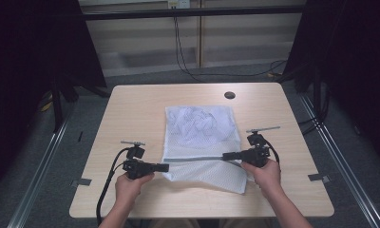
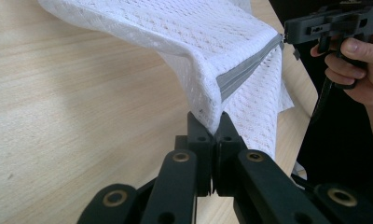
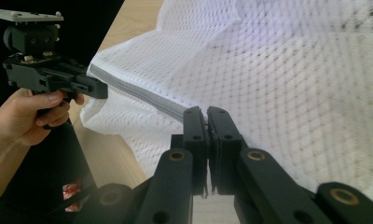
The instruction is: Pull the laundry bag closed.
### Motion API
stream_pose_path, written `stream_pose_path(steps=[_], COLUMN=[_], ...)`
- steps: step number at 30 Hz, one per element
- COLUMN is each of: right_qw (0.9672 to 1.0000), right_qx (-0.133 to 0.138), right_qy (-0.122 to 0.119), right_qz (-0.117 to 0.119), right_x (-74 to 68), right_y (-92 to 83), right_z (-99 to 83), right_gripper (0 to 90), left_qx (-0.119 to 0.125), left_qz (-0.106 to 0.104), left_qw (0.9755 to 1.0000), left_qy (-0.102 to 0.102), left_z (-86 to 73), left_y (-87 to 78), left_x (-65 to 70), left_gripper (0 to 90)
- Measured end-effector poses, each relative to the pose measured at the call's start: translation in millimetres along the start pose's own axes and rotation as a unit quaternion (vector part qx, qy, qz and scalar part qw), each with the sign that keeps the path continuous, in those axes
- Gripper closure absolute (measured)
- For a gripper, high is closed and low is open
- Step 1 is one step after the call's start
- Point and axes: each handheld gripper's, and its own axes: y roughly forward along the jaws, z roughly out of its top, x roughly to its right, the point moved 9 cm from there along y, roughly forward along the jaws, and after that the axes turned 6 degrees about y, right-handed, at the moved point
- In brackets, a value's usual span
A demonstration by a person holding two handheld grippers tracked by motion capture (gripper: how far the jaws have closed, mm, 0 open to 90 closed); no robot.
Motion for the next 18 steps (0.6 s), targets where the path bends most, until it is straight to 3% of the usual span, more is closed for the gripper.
stream_pose_path(steps=[18], right_qw=[1.0], right_qx=[0.006], right_qy=[0.006], right_qz=[0.001], right_x=[3.4], right_y=[-6.0], right_z=[-0.8], right_gripper=[86.8], left_qx=[-0.002], left_qz=[0.003], left_qw=[1.0], left_qy=[0.0], left_z=[0.3], left_y=[-0.2], left_x=[-0.2], left_gripper=[88.6])
